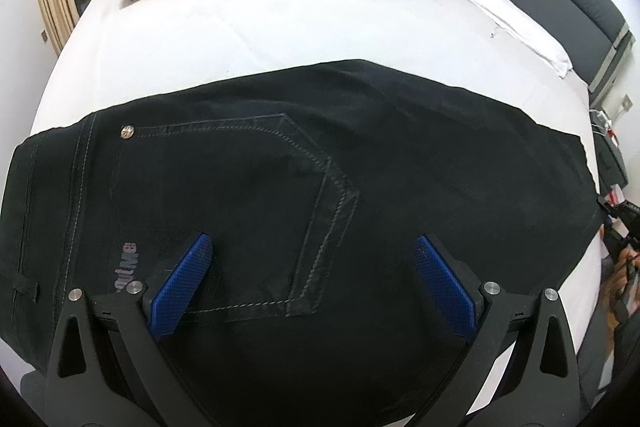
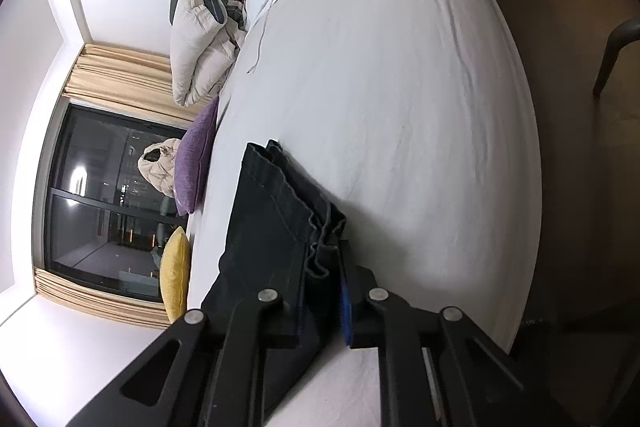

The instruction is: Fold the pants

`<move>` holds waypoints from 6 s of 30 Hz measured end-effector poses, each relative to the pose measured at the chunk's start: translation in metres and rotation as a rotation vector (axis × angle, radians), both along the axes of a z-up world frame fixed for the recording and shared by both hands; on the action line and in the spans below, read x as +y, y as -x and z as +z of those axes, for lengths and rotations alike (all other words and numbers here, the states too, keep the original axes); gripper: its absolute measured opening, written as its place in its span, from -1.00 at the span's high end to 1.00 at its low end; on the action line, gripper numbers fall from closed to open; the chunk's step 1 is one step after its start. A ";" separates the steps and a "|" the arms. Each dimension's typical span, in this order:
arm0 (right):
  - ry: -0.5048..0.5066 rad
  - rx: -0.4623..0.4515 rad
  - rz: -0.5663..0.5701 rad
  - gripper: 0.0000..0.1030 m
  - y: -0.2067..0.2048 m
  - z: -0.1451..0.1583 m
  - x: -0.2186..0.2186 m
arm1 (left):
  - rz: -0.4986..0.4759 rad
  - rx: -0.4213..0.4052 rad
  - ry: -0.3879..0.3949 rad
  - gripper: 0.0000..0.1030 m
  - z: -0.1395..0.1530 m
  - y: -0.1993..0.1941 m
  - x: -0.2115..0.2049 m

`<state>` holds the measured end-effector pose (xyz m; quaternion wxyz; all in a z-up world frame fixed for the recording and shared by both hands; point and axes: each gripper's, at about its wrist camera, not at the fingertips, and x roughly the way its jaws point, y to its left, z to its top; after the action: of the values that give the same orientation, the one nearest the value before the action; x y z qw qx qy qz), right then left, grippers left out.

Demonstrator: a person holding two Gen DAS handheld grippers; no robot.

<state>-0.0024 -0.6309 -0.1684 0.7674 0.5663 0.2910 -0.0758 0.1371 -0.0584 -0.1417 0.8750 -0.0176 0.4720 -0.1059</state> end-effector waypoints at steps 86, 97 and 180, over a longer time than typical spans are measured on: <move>0.789 -0.166 1.212 0.03 -0.080 0.102 0.467 | -0.110 0.333 0.426 0.69 -0.016 -0.076 0.006; 0.422 -0.200 0.873 0.03 -0.166 0.141 0.289 | -0.181 0.117 0.282 0.63 0.046 -0.038 -0.020; 0.238 0.089 0.791 0.17 -0.139 0.093 0.252 | -0.143 0.138 0.224 0.63 -0.013 -0.008 -0.064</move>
<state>0.1365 -0.3786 -0.0758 0.7841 0.3144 0.5082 0.1677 0.1449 -0.1221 -0.1544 0.8232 -0.0887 0.5165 -0.2183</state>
